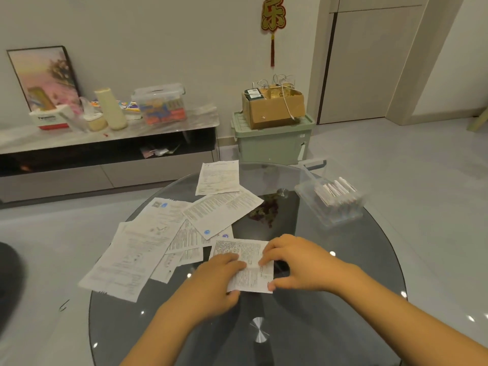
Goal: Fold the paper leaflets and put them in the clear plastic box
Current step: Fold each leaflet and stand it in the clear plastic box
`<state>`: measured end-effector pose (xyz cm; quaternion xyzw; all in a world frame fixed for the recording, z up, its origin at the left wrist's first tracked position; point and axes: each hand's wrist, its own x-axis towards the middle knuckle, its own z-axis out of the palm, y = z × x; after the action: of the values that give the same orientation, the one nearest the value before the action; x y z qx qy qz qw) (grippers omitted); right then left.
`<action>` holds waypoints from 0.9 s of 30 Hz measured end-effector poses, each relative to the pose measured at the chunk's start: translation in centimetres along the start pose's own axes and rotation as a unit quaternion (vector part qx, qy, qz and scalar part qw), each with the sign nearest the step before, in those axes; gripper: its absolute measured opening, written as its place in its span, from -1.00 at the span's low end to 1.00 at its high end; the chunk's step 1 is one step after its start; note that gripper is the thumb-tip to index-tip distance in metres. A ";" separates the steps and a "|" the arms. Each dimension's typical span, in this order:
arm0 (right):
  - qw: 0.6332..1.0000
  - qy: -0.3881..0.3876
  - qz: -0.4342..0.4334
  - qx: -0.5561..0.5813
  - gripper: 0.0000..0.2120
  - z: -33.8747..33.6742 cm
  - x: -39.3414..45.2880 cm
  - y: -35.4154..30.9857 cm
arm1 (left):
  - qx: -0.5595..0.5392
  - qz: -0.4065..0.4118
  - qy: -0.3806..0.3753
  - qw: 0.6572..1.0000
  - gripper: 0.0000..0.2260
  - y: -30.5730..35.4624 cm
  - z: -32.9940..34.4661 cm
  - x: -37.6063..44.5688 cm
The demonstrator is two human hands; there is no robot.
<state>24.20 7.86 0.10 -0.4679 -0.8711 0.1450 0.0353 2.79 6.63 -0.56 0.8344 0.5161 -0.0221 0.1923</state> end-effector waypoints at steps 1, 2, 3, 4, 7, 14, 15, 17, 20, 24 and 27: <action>1.000 -0.014 -0.006 -0.003 -0.50 0.1 0.1 0.0 | -0.010 0.008 0.006 1.000 -0.52 0.0 0.1 0.2; 1.000 -0.023 -0.010 -0.003 -0.48 0.2 0.1 0.0 | -0.023 0.015 0.010 1.000 -0.53 0.1 0.1 0.3; 0.999 -0.029 -0.013 -0.001 -0.48 0.1 0.2 0.0 | -0.037 0.020 0.012 0.999 -0.54 0.1 0.1 0.4; 0.999 -0.029 -0.018 0.006 -0.50 0.1 0.2 0.0 | -0.049 0.024 0.014 0.998 -0.55 0.1 0.1 0.3; 0.999 -0.011 -0.025 0.047 -0.72 0.3 0.4 0.0 | -0.079 0.031 0.010 0.996 -0.56 -0.2 -0.1 0.1; 0.989 -0.029 0.076 0.120 -0.78 0.2 0.2 0.5 | -0.160 -0.022 0.009 0.987 -0.81 -1.4 -1.4 -0.6; 0.987 -0.026 0.089 0.129 -0.77 0.1 0.1 0.4 | -0.157 -0.030 0.028 0.987 -0.85 -1.6 -1.4 -0.5; 0.983 -0.013 0.115 0.140 -0.73 0.1 0.3 0.4 | -0.154 -0.044 0.072 0.984 -0.87 -1.7 -1.4 -0.2; 0.978 0.011 0.157 0.137 -0.66 0.2 0.6 0.2 | -0.157 -0.058 0.112 0.979 -0.80 -1.8 -1.2 0.5; 0.974 0.017 0.199 0.110 -0.70 0.6 1.1 0.4 | -0.170 -0.085 0.110 0.976 -0.64 -2.2 -0.6 1.6; 0.971 0.003 0.226 0.083 -0.69 0.6 1.3 0.2 | -0.181 -0.095 0.119 0.972 -0.52 -2.6 0.0 2.3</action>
<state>23.55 8.89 -0.59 -0.6483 -0.7277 0.2198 0.0428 1.63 9.57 -1.88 0.7298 0.6074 0.1524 0.2742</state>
